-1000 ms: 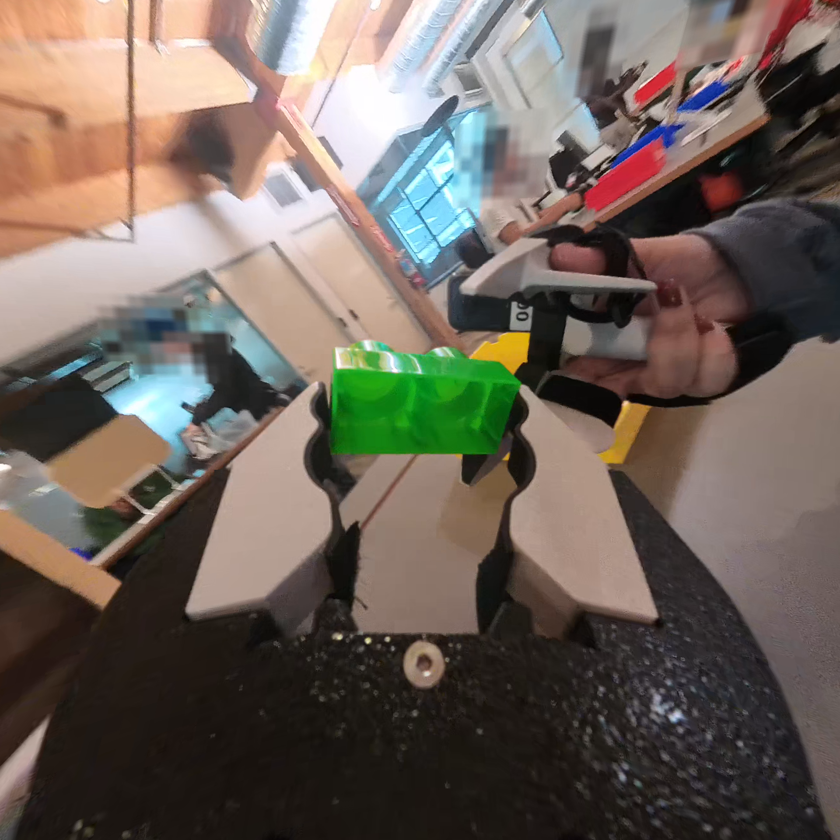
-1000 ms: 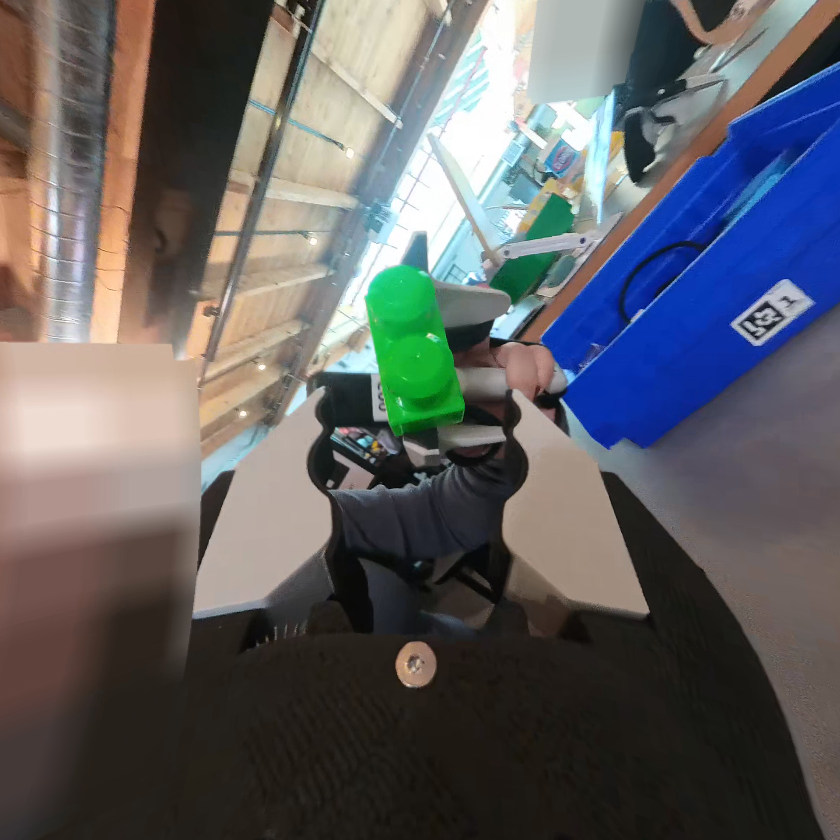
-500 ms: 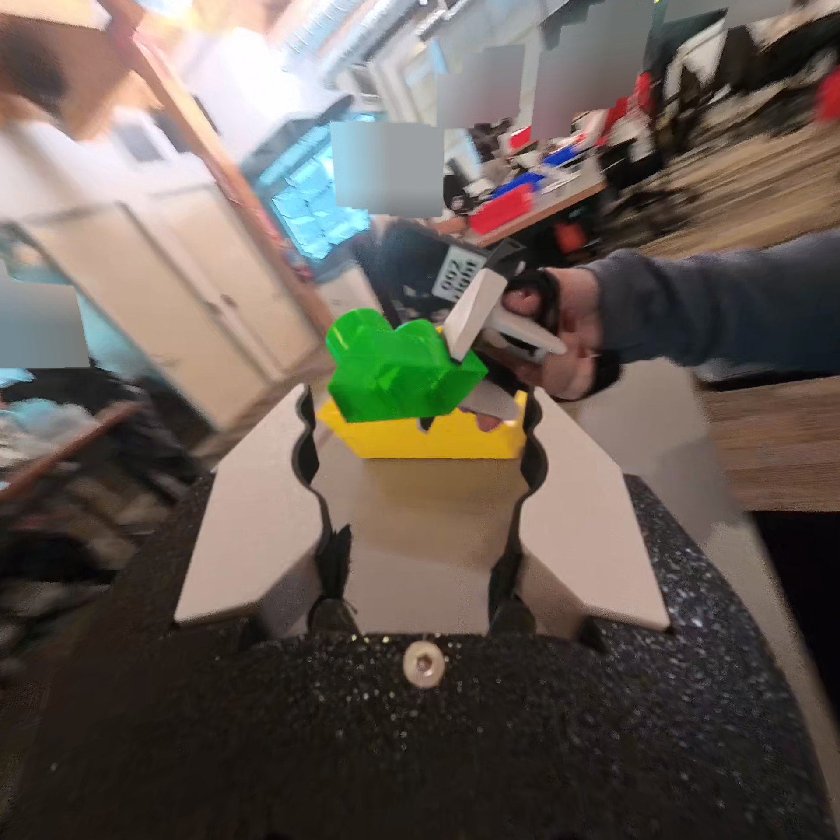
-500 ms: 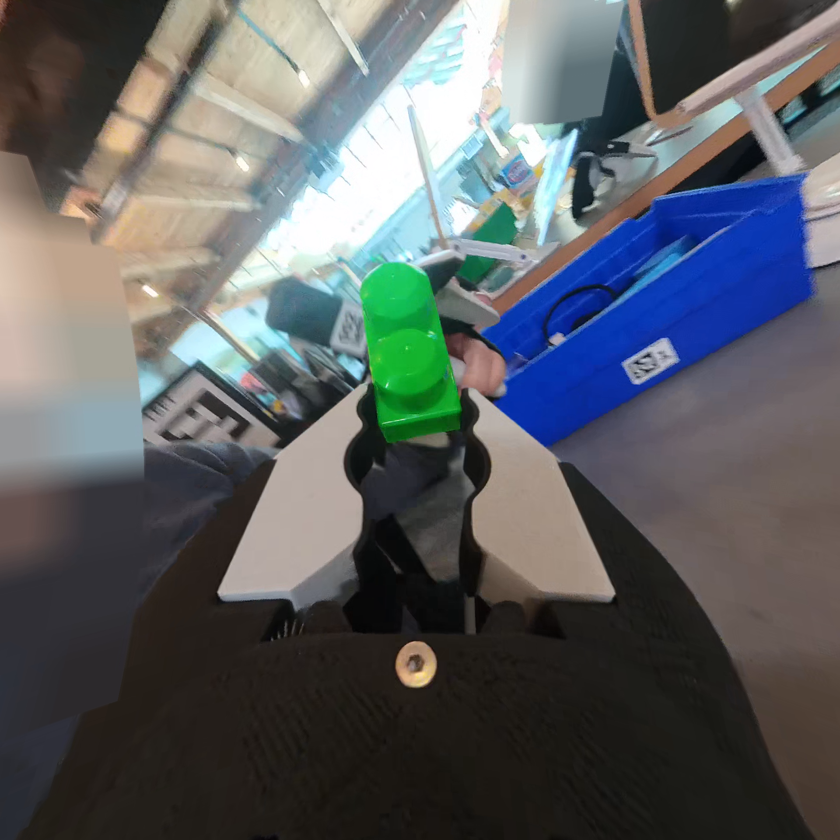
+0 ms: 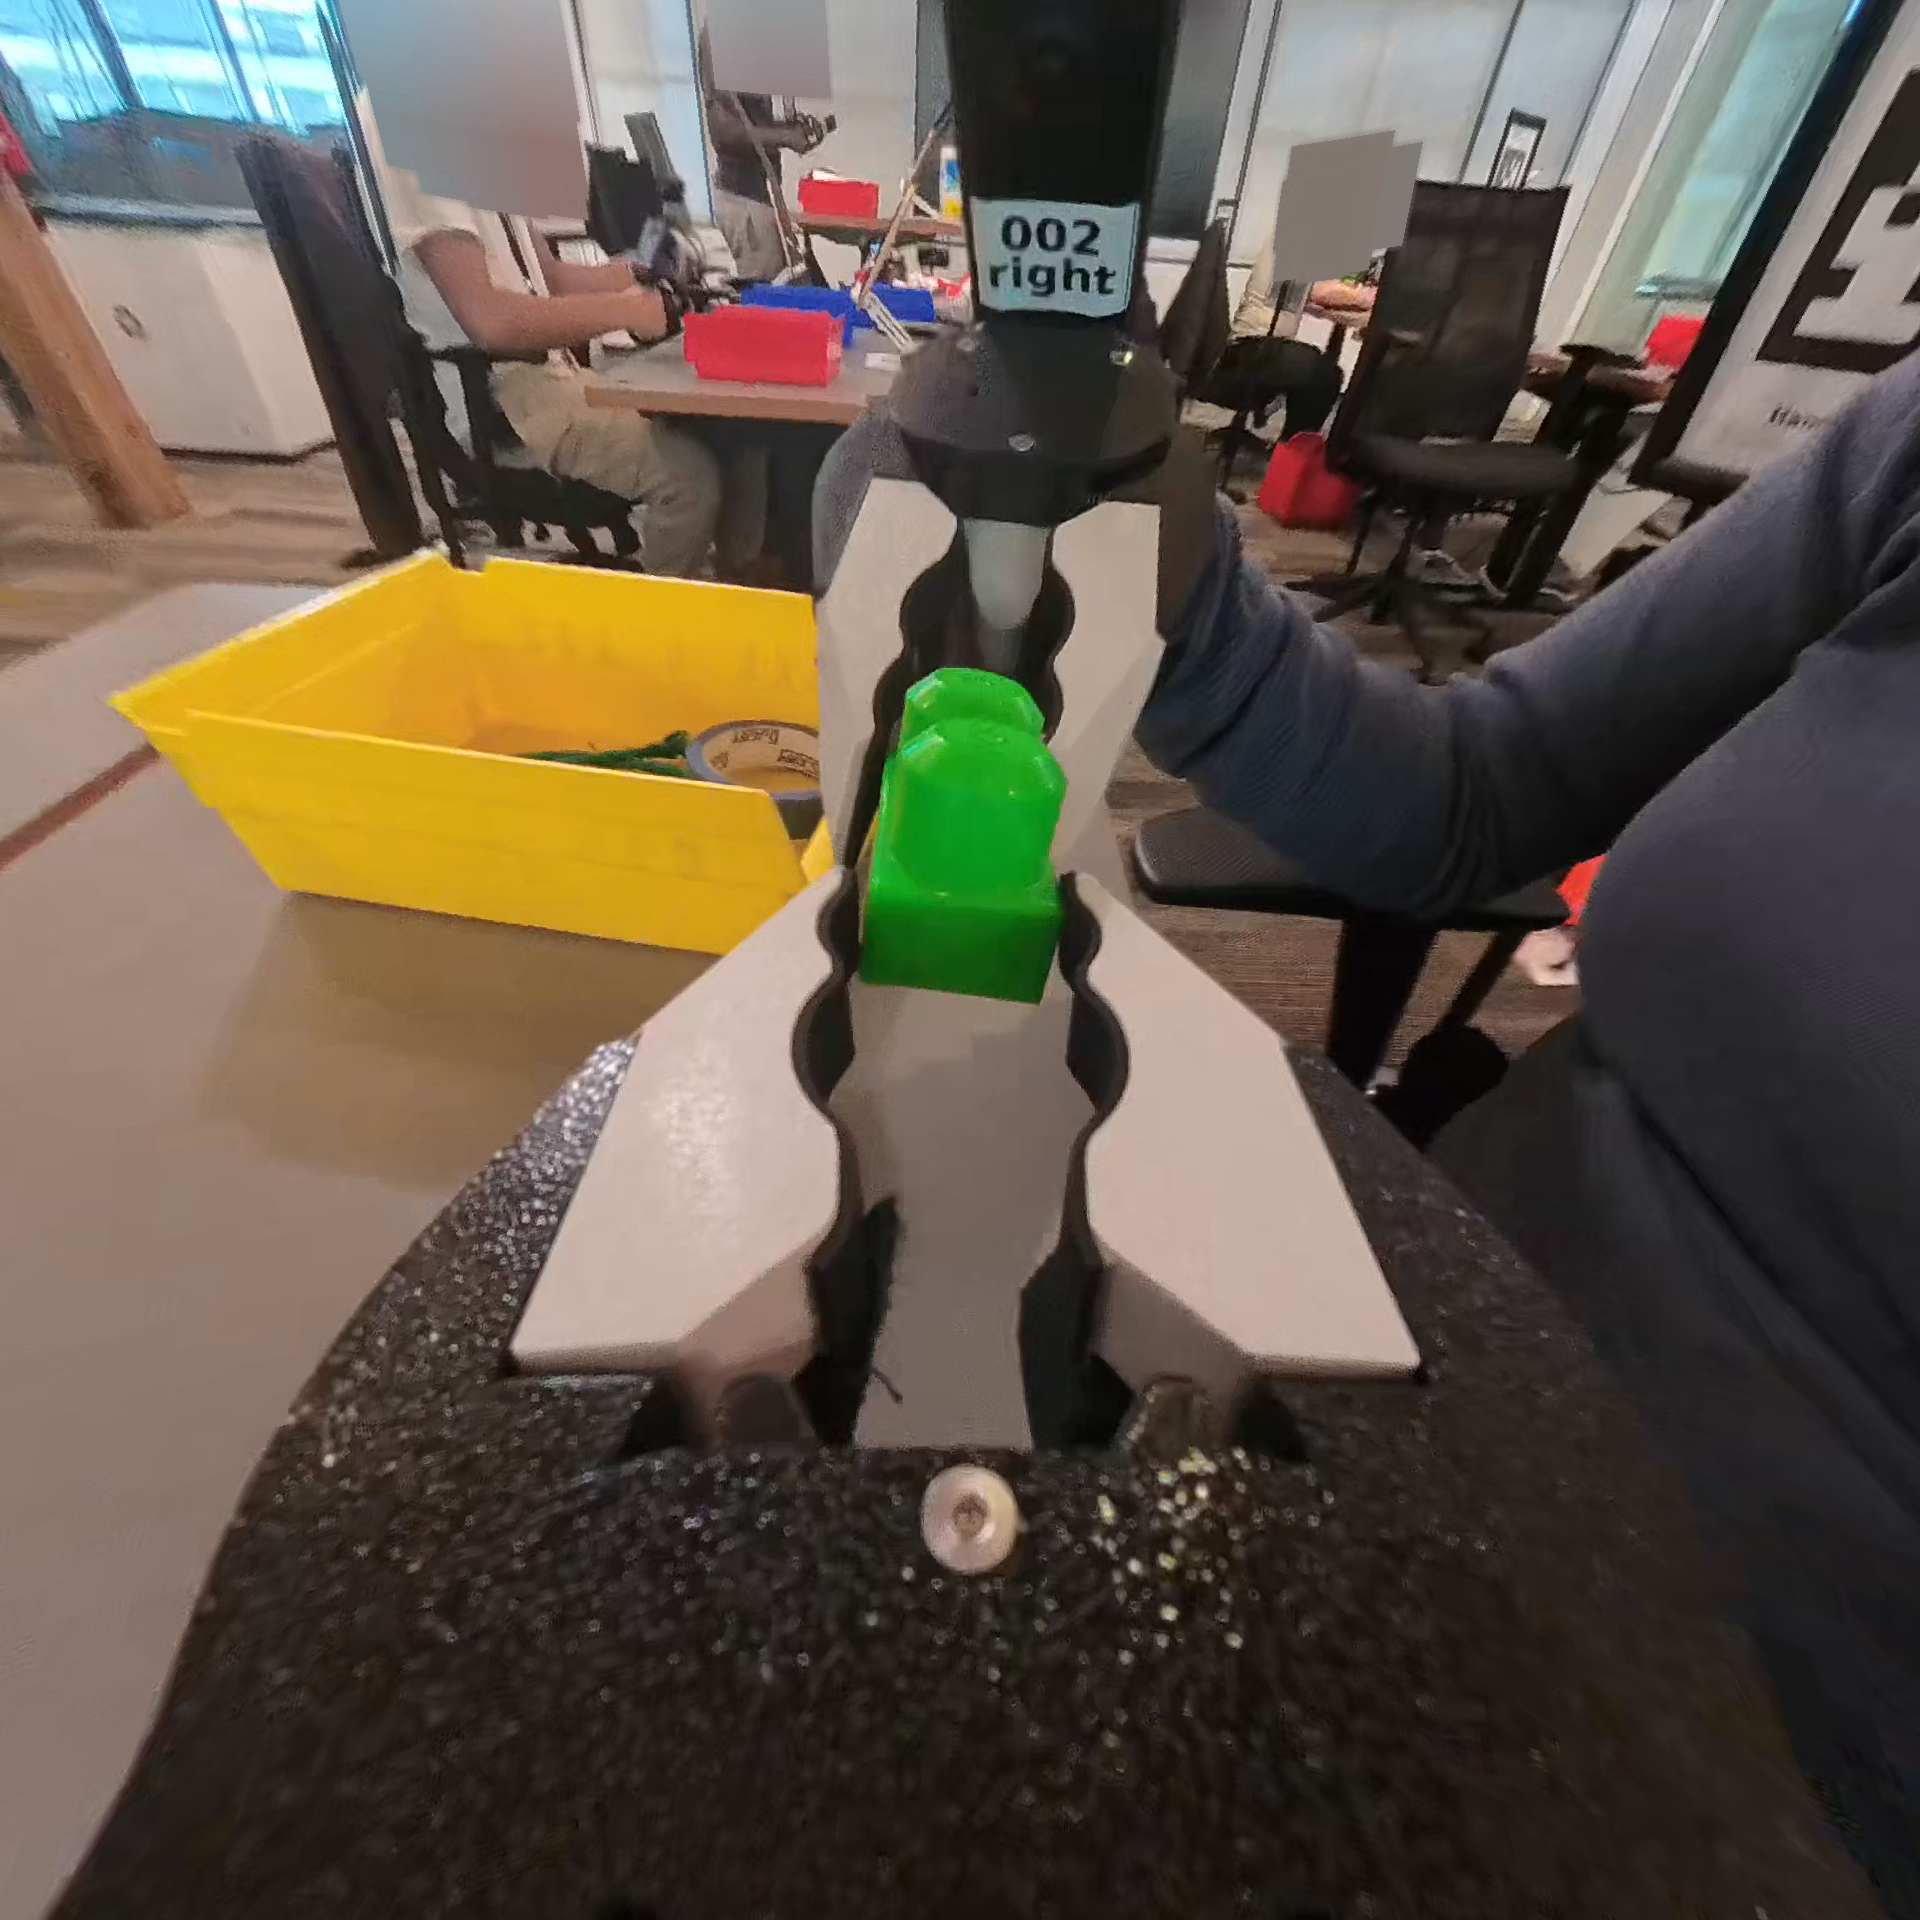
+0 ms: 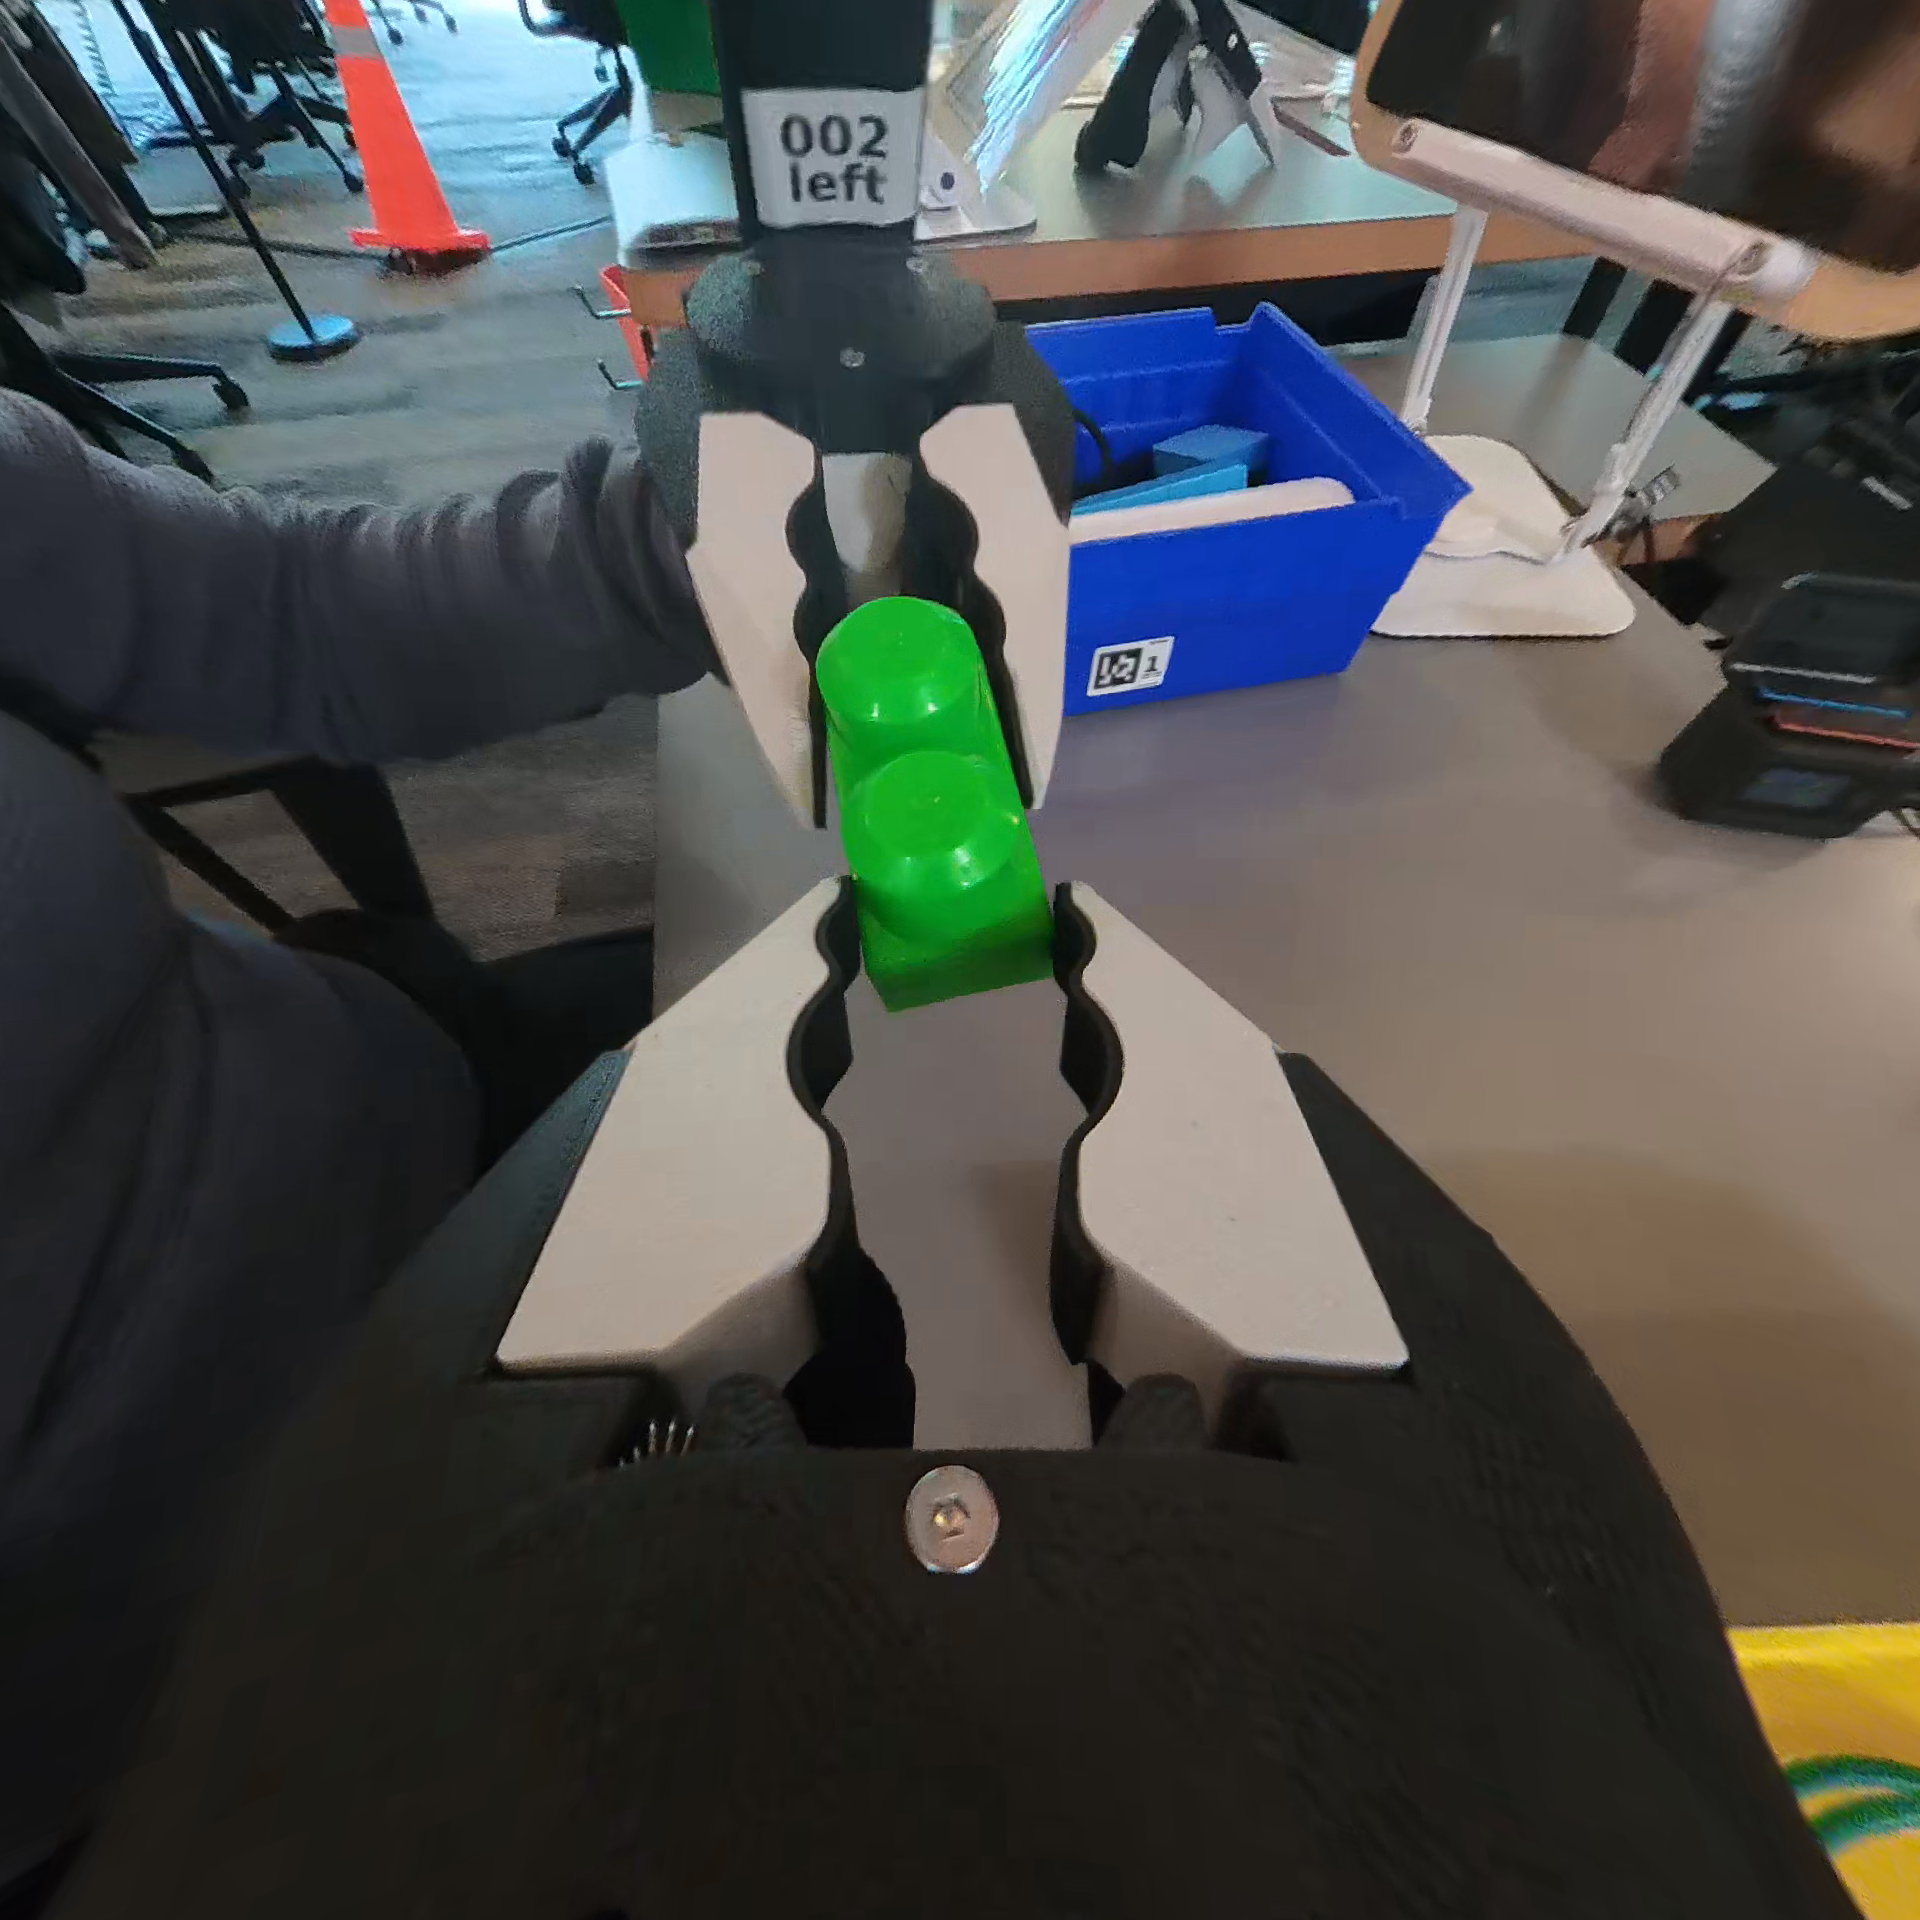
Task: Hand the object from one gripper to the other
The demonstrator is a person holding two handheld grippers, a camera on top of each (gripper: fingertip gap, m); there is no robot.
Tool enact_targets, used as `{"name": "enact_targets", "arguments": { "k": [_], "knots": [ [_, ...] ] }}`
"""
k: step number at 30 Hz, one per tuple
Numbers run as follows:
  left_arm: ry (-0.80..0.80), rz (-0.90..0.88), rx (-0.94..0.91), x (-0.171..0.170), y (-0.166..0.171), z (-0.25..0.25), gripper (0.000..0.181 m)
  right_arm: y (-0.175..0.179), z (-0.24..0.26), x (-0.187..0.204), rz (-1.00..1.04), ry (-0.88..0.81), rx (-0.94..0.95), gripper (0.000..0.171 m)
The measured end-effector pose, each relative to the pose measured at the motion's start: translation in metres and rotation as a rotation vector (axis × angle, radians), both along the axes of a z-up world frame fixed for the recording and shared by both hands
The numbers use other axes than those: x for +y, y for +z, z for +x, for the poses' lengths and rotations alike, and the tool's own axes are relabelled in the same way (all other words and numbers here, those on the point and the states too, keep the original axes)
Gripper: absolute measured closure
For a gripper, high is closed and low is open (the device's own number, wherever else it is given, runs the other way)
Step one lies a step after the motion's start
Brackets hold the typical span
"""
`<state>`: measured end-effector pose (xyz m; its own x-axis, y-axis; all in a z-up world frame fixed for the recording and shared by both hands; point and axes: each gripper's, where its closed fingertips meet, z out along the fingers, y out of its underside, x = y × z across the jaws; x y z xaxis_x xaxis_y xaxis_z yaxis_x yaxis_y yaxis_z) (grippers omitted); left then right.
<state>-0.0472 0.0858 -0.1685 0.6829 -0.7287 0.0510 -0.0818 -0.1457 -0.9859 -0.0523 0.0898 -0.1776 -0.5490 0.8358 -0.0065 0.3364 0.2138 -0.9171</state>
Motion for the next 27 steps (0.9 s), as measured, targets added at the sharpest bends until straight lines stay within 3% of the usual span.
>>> {"name": "enact_targets", "arguments": {
  "k": [4, 6, 8, 13, 15, 17, 22, 26, 27],
  "knots": [
    [0.044, 0.158, 0.065, -0.001, 0.013, -0.006, 0.146, 0.02, -0.005, -0.002, -0.17, -0.032, 0.039, 0.129],
    [0.078, 0.296, 0.183, -0.005, 0.017, -0.009, 0.146, 0.034, -0.001, -0.006, -0.425, 0.023, -0.011, 0.106],
    [0.122, 0.433, 0.298, -0.008, 0.023, -0.012, 0.146, 0.04, 0.001, -0.007, -0.663, 0.069, -0.1, 0.094],
    [0.194, 0.622, 0.548, -0.01, 0.025, -0.013, 0.146, 0.032, -0.006, -0.01, -0.931, 0.137, -0.246, 0.093],
    [0.217, 0.645, 0.622, -0.007, 0.022, -0.014, 0.145, 0.032, -0.005, -0.014, -0.978, 0.186, -0.263, 0.1],
    [0.224, 0.657, 0.655, -0.005, 0.019, -0.013, 0.145, 0.033, -0.005, -0.016, -0.988, 0.215, -0.247, 0.123],
    [0.241, 0.567, 0.542, 0.0, 0.017, -0.015, 0.142, 0.033, -0.006, -0.01, -0.881, 0.185, -0.159, 0.124],
    [0.188, 0.271, 0.249, 0.008, 0.012, -0.013, 0.085, 0.035, -0.005, -0.005, -0.695, 0.157, -0.013, 0.124],
    [0.149, 0.203, 0.151, 0.008, 0.013, -0.01, 0.079, 0.036, -0.004, -0.004, -0.638, 0.153, 0.028, 0.124]
  ]
}}
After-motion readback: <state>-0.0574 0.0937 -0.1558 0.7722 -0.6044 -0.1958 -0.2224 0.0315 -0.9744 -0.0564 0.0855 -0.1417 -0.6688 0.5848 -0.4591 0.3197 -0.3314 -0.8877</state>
